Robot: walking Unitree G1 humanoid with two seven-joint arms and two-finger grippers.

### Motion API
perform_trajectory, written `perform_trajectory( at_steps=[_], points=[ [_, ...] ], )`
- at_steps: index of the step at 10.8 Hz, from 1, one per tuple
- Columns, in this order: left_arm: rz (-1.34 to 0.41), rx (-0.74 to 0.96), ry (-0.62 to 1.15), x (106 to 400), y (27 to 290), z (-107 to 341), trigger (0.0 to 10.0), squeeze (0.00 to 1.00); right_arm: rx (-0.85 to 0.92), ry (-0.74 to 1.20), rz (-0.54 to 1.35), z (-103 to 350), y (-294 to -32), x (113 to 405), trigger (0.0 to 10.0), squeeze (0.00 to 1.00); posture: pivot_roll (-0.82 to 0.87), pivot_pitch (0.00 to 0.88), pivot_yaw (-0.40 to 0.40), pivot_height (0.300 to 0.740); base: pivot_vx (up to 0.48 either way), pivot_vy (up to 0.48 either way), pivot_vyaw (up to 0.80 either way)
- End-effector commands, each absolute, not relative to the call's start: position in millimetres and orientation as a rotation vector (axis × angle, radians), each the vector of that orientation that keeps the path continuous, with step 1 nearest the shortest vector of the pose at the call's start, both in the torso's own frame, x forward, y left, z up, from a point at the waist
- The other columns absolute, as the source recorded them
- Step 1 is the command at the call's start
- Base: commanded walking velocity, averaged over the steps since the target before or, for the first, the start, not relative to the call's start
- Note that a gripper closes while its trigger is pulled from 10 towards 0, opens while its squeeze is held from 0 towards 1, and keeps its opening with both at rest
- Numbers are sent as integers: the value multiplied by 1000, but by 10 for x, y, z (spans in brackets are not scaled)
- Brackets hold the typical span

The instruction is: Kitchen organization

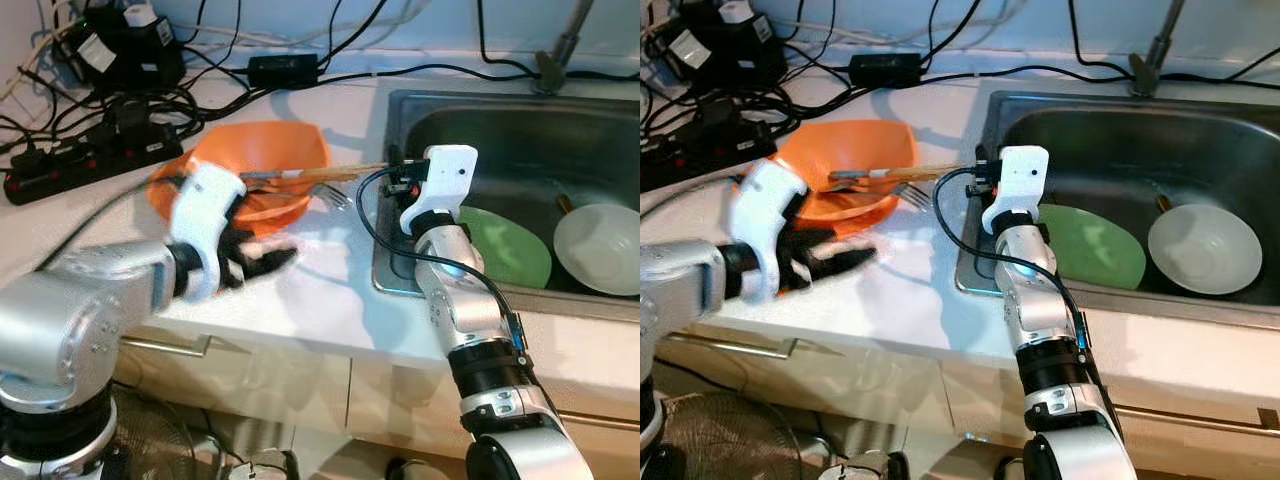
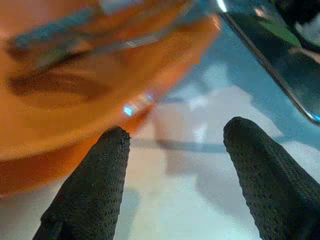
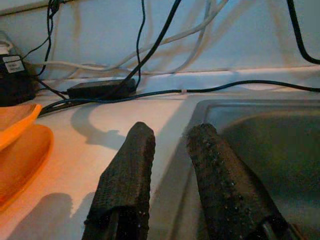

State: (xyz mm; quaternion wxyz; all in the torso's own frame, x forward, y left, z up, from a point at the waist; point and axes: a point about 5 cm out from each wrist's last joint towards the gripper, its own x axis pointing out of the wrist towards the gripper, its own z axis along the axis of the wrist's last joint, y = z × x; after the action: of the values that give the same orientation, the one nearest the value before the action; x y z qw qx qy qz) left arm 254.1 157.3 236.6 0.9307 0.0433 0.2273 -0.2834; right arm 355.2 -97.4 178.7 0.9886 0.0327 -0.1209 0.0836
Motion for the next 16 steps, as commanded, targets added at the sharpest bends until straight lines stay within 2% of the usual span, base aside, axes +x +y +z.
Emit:
perform_trajectory(
  at_steps=[1,2,4,6,9,10,11,12,14,16],
  points=[
    [-554,117,421,2497,1656,2452,10000,0,72,-241,167,1781,-983,3570,10000,0,268,121,52,740,0,0,0],
    [-530,143,421,2468,1725,2453,10000,0,68,-240,160,1778,-1011,3578,10000,0,275,125,48,740,0,0,0],
    [-354,221,420,2352,2146,2412,10000,0,54,-253,80,1805,-1220,3618,10000,0,298,148,28,740,0,0,0],
    [-321,235,412,2267,2268,2387,10000,0,39,-248,36,1800,-1350,3641,10000,0,303,165,20,740,0,0,0],
    [-146,271,283,2414,2473,2406,10000,0,29,-248,2,1791,-1429,3651,10000,0,288,171,21,740,0,0,0],
    [-89,327,233,2505,2502,2402,10000,0,4,-272,-37,1840,-1553,3641,10000,0,262,175,17,740,0,0,0],
    [-50,310,100,2649,2452,2459,10000,0,-25,-303,-103,1932,-1780,3625,10000,0,211,149,2,740,0,0,0],
    [-7,289,-4,2749,2380,2465,10000,0,-33,-324,-125,1992,-1856,3616,10000,0,180,124,-6,740,0,0,0],
    [16,338,-134,2857,2175,2453,10000,0,-31,-351,-139,2071,-1878,3634,10000,0,163,95,-19,740,0,0,0],
    [-91,346,-270,3021,1726,2503,10000,0,-6,-359,-126,2108,-1801,3676,10000,0,154,62,-36,740,0,0,0]
  ],
)
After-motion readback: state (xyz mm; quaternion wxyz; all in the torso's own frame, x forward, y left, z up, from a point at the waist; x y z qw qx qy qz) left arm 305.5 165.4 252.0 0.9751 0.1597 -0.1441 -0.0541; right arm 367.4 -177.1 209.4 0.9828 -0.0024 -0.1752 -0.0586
